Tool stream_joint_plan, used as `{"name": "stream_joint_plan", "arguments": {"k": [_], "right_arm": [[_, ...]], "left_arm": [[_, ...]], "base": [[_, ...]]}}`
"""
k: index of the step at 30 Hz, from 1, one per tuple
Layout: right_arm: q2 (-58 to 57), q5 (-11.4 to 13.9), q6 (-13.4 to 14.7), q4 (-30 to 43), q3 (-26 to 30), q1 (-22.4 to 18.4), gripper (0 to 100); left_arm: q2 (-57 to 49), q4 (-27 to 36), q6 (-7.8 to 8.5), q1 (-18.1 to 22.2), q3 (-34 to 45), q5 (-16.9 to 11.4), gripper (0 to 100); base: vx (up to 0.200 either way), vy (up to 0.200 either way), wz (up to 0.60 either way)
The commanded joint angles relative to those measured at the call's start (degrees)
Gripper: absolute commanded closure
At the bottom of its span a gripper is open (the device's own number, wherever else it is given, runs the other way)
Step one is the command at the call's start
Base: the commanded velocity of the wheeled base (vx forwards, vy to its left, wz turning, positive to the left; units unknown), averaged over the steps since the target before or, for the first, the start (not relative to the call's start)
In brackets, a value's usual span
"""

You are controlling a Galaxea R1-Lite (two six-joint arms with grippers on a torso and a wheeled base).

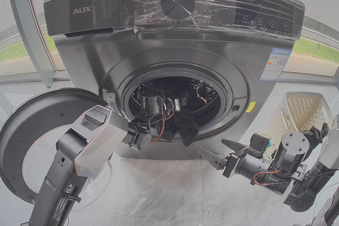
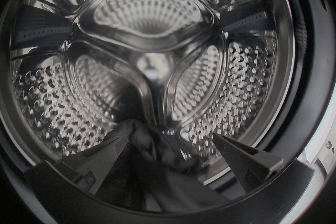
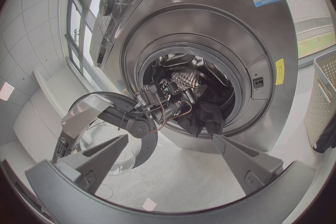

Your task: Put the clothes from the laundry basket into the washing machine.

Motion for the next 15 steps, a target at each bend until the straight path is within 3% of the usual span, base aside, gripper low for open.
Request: {"name": "stream_joint_plan", "arguments": {"k": [1, 2, 6, 15], "right_arm": [[-0.4, 0.0, 0.0, 0.0, 0.1, 0.0, 0], [-0.4, 0.0, 0.0, 0.0, 0.1, 0.1, 0], [-0.2, 0.0, 0.0, 0.0, 0.1, 0.3, 0], [-0.3, 0.0, 0.1, 0.0, 0.3, 0.2, 0]], "left_arm": [[-12.6, 2.2, 0.82, -1.2, 19.8, -3.9, 0], [-13.7, 3.1, 1.34, -1.6, 23.6, -5.1, 0], [-12.5, 2.9, 3.01, -1.8, 25.2, -5.6, 0], [-1.4, 3.8, 4.07, -0.4, 15.9, -5.6, 0]], "base": [[0.000, 0.000, 0.00], [0.000, 0.000, 0.00], [0.000, 0.000, 0.00], [0.000, 0.000, 0.00]]}}
